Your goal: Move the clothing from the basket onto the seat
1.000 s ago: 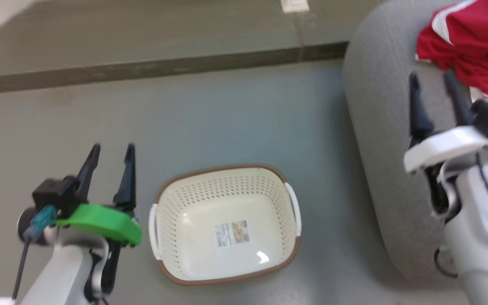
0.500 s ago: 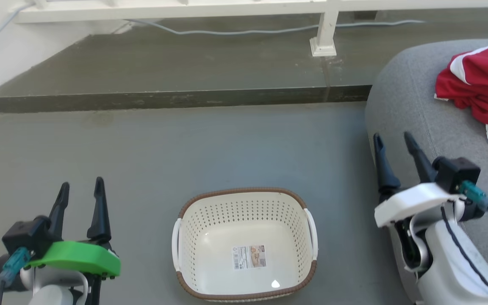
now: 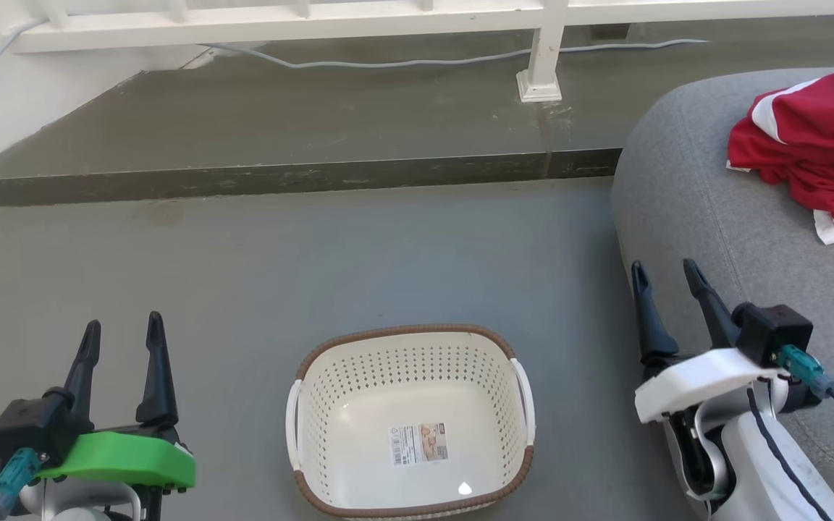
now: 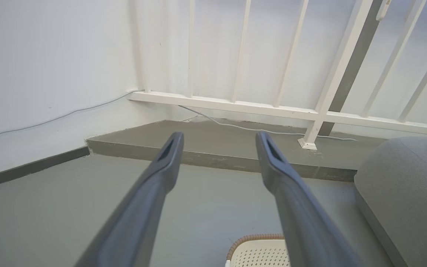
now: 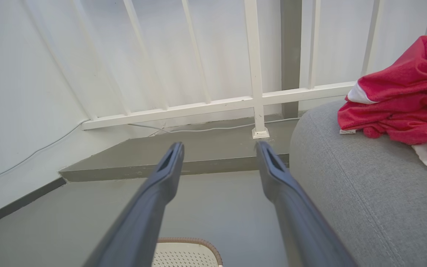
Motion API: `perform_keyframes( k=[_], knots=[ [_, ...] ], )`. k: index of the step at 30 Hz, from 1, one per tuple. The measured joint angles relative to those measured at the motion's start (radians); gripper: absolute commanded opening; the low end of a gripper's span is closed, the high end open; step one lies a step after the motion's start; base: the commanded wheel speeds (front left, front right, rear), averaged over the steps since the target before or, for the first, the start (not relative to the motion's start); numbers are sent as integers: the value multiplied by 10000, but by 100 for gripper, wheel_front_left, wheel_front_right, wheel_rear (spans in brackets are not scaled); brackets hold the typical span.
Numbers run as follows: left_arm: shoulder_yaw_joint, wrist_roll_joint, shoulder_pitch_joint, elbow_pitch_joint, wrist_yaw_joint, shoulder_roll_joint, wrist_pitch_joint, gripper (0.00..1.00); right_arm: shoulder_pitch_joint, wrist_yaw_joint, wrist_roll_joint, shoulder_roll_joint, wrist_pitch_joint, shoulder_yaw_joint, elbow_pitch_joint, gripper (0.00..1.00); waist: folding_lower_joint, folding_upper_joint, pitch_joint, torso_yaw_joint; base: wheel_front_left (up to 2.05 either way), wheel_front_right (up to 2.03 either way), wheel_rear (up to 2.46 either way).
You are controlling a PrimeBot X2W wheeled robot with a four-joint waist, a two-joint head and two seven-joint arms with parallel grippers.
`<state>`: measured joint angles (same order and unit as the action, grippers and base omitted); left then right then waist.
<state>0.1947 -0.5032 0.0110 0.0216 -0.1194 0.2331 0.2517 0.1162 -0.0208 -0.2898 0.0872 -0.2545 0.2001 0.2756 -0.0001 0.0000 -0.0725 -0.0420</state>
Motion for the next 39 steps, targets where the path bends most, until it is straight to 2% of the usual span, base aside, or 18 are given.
perform_keyframes(
  k=[7,34,35,39],
  knots=[
    [-61,276,333,-84,0,-113,0,100,-245,-161,4,-33,0,0,-211,100,0,0,21,102,0,0,0],
    [-117,506,1033,-362,21,-307,0,100,-870,-251,71,-161,0,13,-573,100,0,0,426,144,0,0,0],
    [-128,506,1033,-393,50,-313,0,0,-870,-251,73,-163,0,12,-594,0,0,0,425,146,0,0,0],
    [35,474,1067,61,48,-533,-46,0,-1053,-249,63,-267,4,42,-182,0,0,0,426,146,0,0,0]
  ],
)
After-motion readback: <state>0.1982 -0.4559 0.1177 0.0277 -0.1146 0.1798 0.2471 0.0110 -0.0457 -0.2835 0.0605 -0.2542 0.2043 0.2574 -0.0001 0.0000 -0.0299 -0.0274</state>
